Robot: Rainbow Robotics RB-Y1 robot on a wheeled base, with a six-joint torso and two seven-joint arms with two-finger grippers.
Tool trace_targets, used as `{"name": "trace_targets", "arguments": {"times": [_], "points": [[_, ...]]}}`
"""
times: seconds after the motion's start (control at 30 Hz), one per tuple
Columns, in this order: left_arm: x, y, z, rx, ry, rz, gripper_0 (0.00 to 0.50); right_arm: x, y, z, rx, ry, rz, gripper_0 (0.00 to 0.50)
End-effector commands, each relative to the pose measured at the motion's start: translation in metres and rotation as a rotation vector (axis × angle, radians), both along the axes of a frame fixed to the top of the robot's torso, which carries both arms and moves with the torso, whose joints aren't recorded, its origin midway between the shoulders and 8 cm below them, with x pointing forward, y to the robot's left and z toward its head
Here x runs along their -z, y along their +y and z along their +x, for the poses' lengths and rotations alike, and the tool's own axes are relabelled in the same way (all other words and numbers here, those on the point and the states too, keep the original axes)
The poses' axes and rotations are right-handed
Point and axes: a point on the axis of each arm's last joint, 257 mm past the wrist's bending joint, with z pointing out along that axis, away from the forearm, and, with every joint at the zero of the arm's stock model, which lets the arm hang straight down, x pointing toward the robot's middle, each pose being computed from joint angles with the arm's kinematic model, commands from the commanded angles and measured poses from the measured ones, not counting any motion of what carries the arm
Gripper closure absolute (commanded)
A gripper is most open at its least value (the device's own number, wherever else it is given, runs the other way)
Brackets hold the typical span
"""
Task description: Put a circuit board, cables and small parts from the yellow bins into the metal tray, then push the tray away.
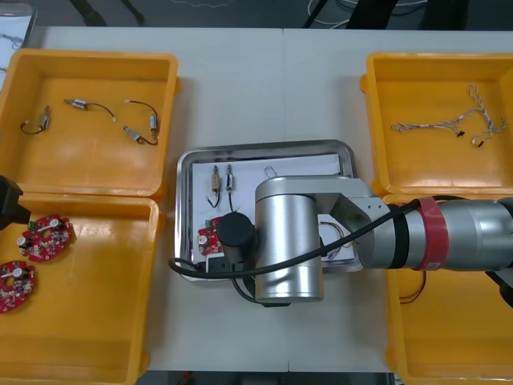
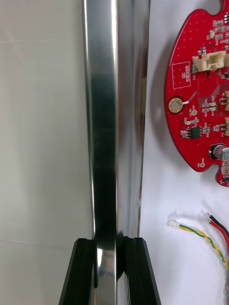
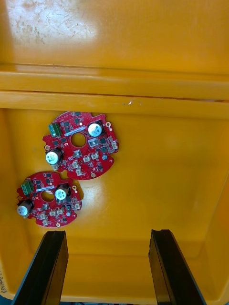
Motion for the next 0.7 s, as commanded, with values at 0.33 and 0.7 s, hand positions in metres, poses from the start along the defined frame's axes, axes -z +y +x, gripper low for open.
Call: {"name": "trace_targets", "arguments": {"times": [0.33, 0.7], "points": [[-0.014, 0.019, -0.004, 0.051, -0.016, 0.092, 0.0, -0.05, 0.014, 0.06, -0.006, -0.071, 0.024, 0.5], [-0.014, 0.019, -0.004, 0.051, -0.016, 0.092, 0.0, -0.073, 0.017, 0.098, -0.08, -0.078, 0.017, 0.5]]}}
